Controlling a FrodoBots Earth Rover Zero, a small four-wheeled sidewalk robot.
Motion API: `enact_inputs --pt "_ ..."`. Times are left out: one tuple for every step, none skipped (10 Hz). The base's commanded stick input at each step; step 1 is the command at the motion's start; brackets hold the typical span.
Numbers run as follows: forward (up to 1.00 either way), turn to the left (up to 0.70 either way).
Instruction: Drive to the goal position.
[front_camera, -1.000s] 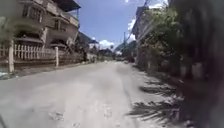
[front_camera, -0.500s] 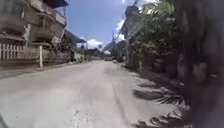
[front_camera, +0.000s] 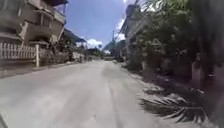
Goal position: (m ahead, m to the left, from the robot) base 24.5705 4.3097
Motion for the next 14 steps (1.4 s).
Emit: enact_inputs --pt "0.85 0.16" --pt "0.85 0.0" --pt "0.85 0.03" --pt "0.85 0.07" --pt "0.85 0.01" --pt "0.85 0.1" --pt "0.85 0.01" --pt "0.85 0.07" --pt "0.85 0.15" --pt "0.85 0.15" --pt "0.85 -0.09" --pt "0.85 -0.34" --pt "0.85 -0.34" --pt "0.85 -0.34"
